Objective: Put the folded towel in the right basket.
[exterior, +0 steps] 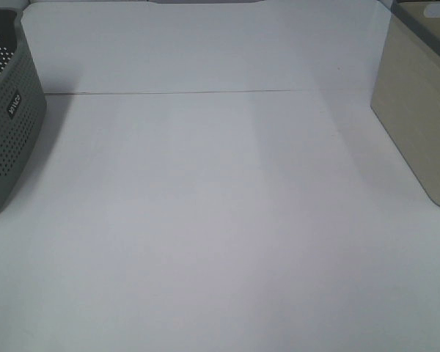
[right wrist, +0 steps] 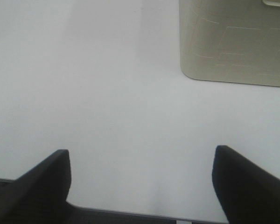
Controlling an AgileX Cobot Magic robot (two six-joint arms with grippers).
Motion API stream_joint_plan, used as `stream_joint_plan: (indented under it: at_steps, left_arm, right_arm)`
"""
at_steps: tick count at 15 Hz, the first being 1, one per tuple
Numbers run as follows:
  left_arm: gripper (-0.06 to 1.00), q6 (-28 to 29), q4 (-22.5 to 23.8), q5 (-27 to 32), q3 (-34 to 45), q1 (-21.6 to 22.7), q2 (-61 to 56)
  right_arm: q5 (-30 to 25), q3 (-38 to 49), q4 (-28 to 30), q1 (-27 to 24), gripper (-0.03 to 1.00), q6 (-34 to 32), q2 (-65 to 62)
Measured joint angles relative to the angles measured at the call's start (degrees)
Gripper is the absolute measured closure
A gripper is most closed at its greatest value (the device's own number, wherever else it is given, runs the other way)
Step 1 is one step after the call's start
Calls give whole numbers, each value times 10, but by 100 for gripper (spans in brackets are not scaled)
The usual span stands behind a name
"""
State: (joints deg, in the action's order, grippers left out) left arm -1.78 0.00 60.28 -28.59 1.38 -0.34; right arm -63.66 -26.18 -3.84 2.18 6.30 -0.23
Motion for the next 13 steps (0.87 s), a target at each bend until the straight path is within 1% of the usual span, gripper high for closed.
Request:
stream_joint_plan:
  at_steps: [5, 8, 13]
  left_arm:
    - [6, 0, 0, 0, 0, 0, 0]
    - [6, 0, 0, 0, 0, 0, 0]
    - [6, 0, 0, 0, 0, 0, 0]
  right_arm:
    - [0, 0, 0, 0, 17, 0, 0]
    - [0, 0, -9, -19, 17, 0, 0]
    - [0, 0, -15, -21, 17, 0, 0]
